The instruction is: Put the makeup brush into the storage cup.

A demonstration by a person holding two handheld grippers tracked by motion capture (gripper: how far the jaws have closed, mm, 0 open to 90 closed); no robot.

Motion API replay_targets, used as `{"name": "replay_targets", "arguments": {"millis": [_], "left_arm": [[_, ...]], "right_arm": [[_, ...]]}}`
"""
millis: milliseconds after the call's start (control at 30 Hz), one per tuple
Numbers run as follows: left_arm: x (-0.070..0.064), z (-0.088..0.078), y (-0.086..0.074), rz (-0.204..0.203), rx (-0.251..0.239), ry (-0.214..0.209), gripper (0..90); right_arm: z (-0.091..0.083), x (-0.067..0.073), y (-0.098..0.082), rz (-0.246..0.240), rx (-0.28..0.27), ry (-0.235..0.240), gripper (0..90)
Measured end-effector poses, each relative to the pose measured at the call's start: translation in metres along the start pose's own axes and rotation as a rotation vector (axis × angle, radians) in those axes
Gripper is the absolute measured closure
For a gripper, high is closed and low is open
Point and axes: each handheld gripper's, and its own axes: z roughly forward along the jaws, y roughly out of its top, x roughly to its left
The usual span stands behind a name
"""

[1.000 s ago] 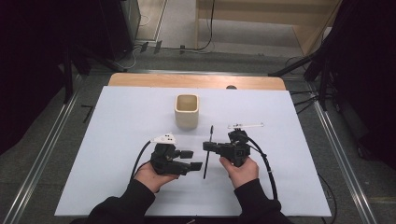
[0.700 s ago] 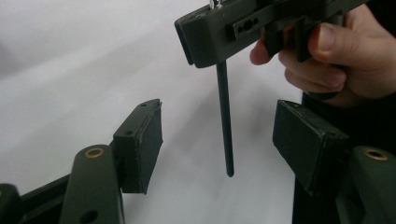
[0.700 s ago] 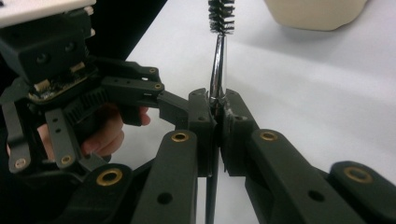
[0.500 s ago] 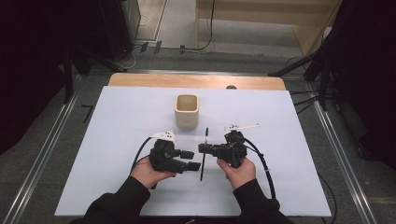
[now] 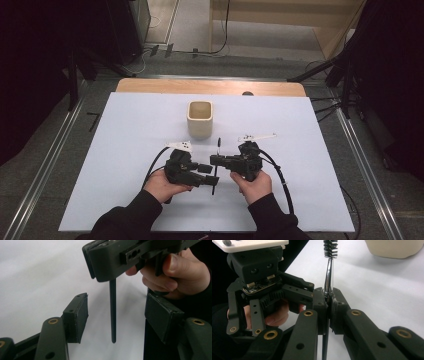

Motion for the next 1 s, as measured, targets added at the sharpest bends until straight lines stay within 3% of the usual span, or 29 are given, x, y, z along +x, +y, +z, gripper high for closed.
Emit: {"name": "replay_targets", "arguments": {"millis": [67, 400, 800, 1000], "left_arm": [[0.0, 0.0004, 0.0003, -0.006, -0.002, 0.003, 36.5], [-0.0031, 0.0013, 0.0015, -0.052, -0.01, 0.034, 68.0], [-0.0034, -0.0001, 0.0021, -0.042, -0.04, 0.051, 83.8], [-0.003, -0.0003, 0.0024, -0.056, -0.044, 0.048, 84.8]], "right_arm": [[0.0007, 0.0012, -0.0001, 0.002, -0.003, 0.005, 85.4], [0.0029, 0.0046, -0.0013, -0.002, -0.003, 0.004, 85.4], [0.0046, 0.0061, -0.0019, 0.003, -0.001, 0.008, 85.4], [0.0042, 0.0063, -0.0017, 0.004, -0.006, 0.006, 85.3]]}}
